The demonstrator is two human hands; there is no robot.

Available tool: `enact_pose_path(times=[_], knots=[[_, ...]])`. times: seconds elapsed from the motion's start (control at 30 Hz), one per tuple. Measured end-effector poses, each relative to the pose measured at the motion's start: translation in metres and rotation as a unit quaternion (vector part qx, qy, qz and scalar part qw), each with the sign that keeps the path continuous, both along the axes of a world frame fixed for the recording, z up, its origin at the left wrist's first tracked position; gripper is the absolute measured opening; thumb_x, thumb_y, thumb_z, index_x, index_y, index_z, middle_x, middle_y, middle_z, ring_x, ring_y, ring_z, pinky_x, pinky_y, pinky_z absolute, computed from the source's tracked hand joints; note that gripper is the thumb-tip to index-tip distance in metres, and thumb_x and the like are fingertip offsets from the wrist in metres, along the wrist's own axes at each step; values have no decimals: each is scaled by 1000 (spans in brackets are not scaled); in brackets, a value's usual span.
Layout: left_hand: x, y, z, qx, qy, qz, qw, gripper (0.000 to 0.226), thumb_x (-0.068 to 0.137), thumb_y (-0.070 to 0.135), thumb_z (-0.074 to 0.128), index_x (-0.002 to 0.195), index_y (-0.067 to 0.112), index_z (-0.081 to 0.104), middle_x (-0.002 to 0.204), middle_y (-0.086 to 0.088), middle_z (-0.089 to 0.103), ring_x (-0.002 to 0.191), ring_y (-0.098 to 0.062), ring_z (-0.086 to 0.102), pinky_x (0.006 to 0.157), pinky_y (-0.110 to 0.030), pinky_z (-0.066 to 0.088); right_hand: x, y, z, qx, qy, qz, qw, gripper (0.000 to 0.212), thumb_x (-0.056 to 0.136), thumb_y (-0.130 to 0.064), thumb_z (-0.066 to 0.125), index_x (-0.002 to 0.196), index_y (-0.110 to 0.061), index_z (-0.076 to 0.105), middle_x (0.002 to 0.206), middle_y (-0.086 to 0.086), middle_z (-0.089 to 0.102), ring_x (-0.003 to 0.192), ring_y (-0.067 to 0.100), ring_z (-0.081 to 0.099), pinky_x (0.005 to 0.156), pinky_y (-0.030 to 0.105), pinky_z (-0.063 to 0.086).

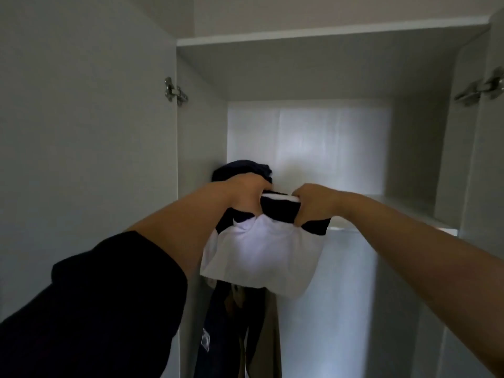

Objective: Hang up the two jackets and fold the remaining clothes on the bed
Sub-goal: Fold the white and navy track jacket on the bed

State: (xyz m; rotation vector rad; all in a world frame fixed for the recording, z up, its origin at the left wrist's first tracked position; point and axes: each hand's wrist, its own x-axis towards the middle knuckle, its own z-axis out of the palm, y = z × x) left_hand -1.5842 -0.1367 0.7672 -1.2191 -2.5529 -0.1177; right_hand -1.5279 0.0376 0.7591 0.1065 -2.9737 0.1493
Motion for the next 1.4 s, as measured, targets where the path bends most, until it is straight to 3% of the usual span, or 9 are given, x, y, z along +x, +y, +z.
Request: enact_pose_path(times=[0.13,0.33,0.4,0.53,0.73,0.87,0.97,1.2,1.4], knots=[[-71,0,77,72,167,16,983,24,78,17,62,102,14,63,97,-6,66,87,-24,59,69,-31,44,-60,-1,85,26,175,-20,984,23,71,-23,72,85,-21,54,74,-8,51,65,9,49,51,22,37],[-170,-18,96,63,411,39,909,32,76,15,57,108,11,55,103,-9,58,93,-30,51,69,-37,33,-164,-17,81,180,449,1,875,21,71,-13,64,89,-12,54,82,7,57,72,28,50,59,29,27],[-207,-30,53,45,374,2,926,35,77,21,66,107,6,58,101,-15,59,92,-34,54,67,-37,33,-202,-26,39,226,393,0,891,31,77,-13,61,106,-10,54,101,11,58,92,31,53,66,33,31],[-257,-50,-44,-32,103,26,994,47,86,30,65,124,6,51,120,-19,54,107,-32,53,93,-36,41,-258,-47,-49,276,172,45,945,35,91,-15,49,125,-10,44,127,11,46,116,28,42,84,37,39],[-298,-30,3,-123,-159,185,962,33,95,12,47,125,-1,52,120,-16,55,104,-26,52,85,-33,42,-292,-47,-51,223,149,82,960,47,89,-24,57,131,-12,41,128,9,42,117,26,39,86,35,41],[-322,-20,0,-5,-123,184,975,40,103,18,29,135,-2,41,141,-18,42,123,-28,45,101,-31,33,-304,-48,-57,175,157,98,967,52,87,-41,57,130,-15,45,120,7,47,109,22,42,83,29,37],[-337,-23,-42,-62,-49,151,985,46,104,28,21,144,7,31,150,-11,33,132,-26,36,111,-33,25,-314,-51,-62,174,183,95,963,50,86,-43,57,127,-14,50,118,7,48,108,22,42,79,27,33],[-367,-27,-67,78,-116,187,972,38,102,22,26,132,3,40,139,-14,43,122,-30,44,103,-42,36,-332,-54,-78,69,151,37,985,67,85,-46,54,144,-24,31,152,5,20,138,25,19,110,44,24],[-329,-16,-81,219,-1,153,964,41,96,41,37,120,16,58,124,-8,59,112,-24,51,97,-38,35,-296,-43,-75,-95,166,39,981,59,91,-36,56,140,-9,36,138,10,41,129,28,37,107,42,31]])
